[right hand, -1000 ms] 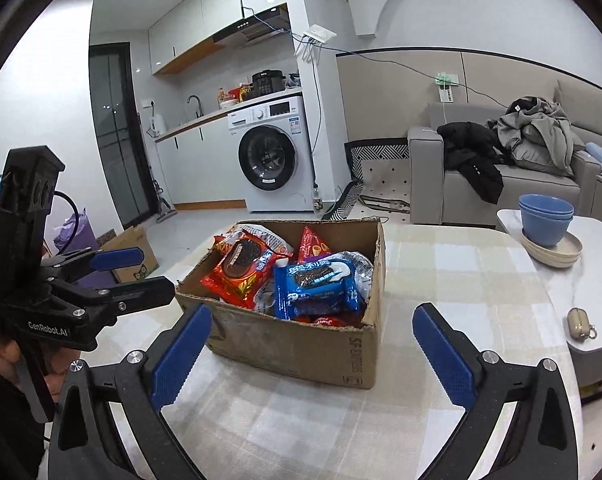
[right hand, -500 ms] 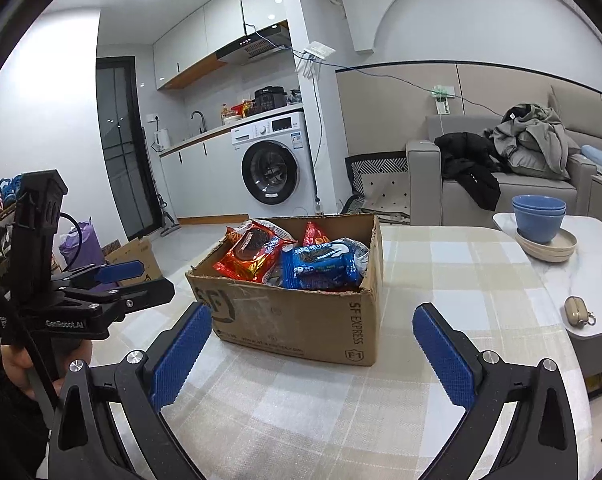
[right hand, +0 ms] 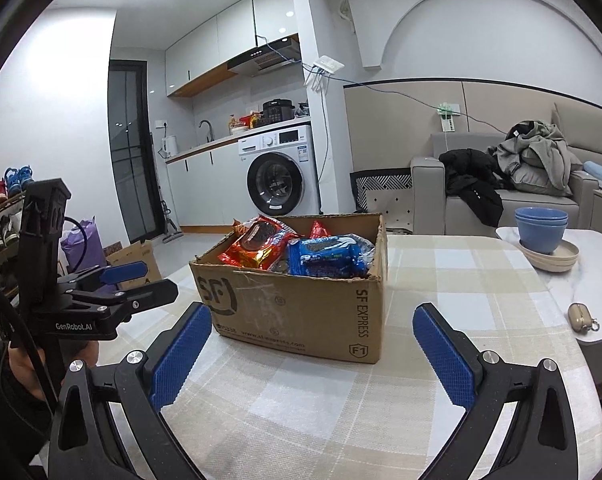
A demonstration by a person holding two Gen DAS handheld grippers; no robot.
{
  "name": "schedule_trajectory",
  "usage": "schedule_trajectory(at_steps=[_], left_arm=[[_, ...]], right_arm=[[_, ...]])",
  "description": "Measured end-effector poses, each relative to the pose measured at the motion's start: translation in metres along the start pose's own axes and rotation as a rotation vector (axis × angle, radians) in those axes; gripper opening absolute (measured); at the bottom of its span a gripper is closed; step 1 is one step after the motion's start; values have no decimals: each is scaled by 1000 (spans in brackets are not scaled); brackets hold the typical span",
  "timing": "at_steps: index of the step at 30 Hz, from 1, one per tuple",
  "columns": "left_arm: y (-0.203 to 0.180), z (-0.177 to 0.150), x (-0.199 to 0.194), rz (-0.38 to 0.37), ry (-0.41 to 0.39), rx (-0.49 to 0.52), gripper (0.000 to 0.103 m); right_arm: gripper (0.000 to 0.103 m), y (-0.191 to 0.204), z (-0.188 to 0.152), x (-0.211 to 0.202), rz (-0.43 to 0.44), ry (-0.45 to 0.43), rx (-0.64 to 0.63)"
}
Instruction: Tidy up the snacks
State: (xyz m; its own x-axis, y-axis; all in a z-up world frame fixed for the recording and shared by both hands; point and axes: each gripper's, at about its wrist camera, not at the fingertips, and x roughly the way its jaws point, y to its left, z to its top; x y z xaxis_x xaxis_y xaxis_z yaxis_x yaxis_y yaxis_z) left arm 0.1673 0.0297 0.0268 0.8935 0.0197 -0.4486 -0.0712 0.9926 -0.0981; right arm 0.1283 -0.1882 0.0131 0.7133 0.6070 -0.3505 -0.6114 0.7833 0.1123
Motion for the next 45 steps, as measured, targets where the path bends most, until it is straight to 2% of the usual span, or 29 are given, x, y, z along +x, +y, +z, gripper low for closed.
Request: schedule_trajectory(at_steps=[16,24,45], left_arm=[[10,-19,3,36,-61,-41,102],[2,-24,5,47,-58,-3,102],[4,-28,5,47,-47,-20,102]], right_arm=[[103,0,-5,-8,-20,-42,-20],[103,5,-5,-7,-32,-42,-50],[103,6,-6,-8,-30,-43,-51]])
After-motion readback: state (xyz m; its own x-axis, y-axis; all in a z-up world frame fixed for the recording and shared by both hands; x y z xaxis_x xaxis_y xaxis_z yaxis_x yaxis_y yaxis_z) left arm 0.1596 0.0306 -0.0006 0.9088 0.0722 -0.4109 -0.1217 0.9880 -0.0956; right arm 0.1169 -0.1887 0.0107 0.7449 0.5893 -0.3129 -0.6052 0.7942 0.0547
